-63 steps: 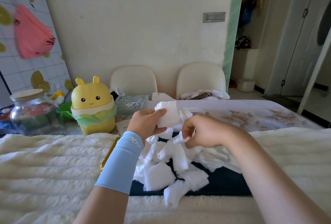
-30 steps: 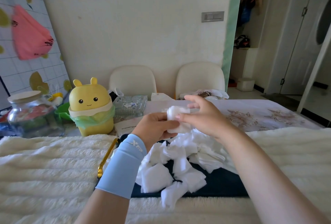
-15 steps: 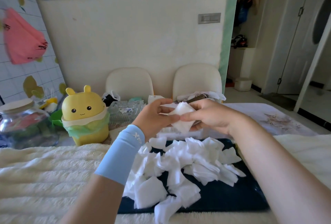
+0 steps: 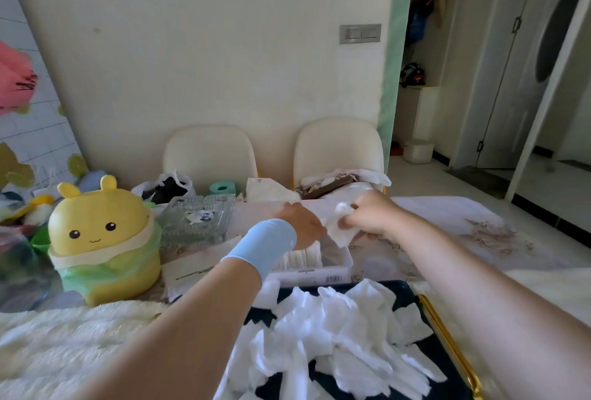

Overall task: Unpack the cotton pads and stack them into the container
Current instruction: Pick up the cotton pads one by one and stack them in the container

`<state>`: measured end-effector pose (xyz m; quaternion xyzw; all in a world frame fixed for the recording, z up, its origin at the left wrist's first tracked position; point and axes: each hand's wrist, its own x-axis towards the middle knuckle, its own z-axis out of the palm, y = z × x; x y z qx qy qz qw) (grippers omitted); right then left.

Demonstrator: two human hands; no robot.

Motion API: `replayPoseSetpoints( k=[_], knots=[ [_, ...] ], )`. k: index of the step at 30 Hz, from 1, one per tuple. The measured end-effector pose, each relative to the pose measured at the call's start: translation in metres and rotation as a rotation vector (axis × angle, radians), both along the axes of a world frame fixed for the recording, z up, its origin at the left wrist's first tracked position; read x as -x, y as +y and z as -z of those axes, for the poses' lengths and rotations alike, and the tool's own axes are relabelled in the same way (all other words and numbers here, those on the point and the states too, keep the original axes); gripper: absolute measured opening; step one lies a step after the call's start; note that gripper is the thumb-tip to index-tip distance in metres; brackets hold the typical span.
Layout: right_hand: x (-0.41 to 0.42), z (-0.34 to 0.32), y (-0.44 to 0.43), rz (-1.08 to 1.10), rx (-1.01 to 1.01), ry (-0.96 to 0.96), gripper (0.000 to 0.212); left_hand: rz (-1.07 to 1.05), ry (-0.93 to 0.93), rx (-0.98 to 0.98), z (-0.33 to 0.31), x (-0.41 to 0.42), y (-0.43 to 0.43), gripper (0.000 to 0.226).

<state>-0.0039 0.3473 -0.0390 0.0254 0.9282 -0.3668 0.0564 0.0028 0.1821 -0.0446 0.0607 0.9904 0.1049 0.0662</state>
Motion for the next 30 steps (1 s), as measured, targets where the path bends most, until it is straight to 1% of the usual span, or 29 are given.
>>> replayPoseSetpoints(
  k=[2,3,4,5,6,7,8,12,15,17,18,21,22,24,27,30],
  knots=[
    [0.007,0.009,-0.008,0.007,-0.056,-0.005,0.025,-0.055,-0.077,0.084,0.011,0.008,0.003,0.068],
    [0.01,0.013,-0.013,0.012,-0.088,-0.007,0.024,-0.057,-0.077,0.123,0.014,0.009,0.003,0.071],
    [0.011,0.016,-0.017,0.009,-0.13,-0.011,0.023,-0.029,-0.054,0.171,0.015,0.01,0.002,0.064],
    [0.013,0.019,-0.02,0.002,-0.184,-0.017,0.022,-0.006,-0.027,0.19,0.016,0.01,0.0,0.051],
    [0.014,0.022,-0.024,-0.004,-0.251,-0.015,0.024,0.012,0.002,0.191,0.017,0.011,-0.003,0.039],
    [0.014,0.024,-0.027,-0.008,-0.331,0.004,0.026,0.03,0.013,0.189,0.017,0.011,-0.006,0.032],
    [0.013,0.026,-0.029,-0.008,-0.415,0.039,0.026,0.035,0.006,0.175,0.018,0.012,-0.008,0.031],
    [0.009,0.026,-0.043,-0.015,-0.69,0.172,0.026,0.074,0.005,0.137,0.021,0.014,-0.012,0.037],
    [0.006,0.026,-0.056,-0.053,-0.826,0.202,0.015,0.086,0.02,0.113,0.024,0.016,-0.014,0.04],
    [0.006,0.033,-0.063,-0.04,-0.781,0.172,0.01,0.09,0.032,0.12,0.027,0.015,-0.015,0.041],
    [0.007,0.038,-0.065,-0.012,-0.691,0.133,0.012,0.095,0.04,0.122,0.028,0.015,-0.016,0.042],
    [0.01,0.039,-0.063,0.076,-0.311,-0.04,0.031,0.11,0.055,0.099,0.031,0.015,-0.022,0.043],
    [0.011,0.036,-0.06,0.07,-0.211,-0.091,0.033,0.107,0.056,0.08,0.033,0.015,-0.025,0.044],
    [0.011,0.028,-0.052,0.06,-0.072,-0.165,0.027,0.089,0.045,0.034,0.035,0.015,-0.029,0.047],
    [0.009,0.029,-0.044,0.054,-0.02,-0.182,0.019,0.083,0.026,-0.001,0.037,0.014,-0.03,0.047],
    [0.007,0.036,-0.046,-0.006,-0.066,-0.238,0.021,0.087,0.061,-0.051,0.037,0.01,-0.027,0.045]
  ],
)
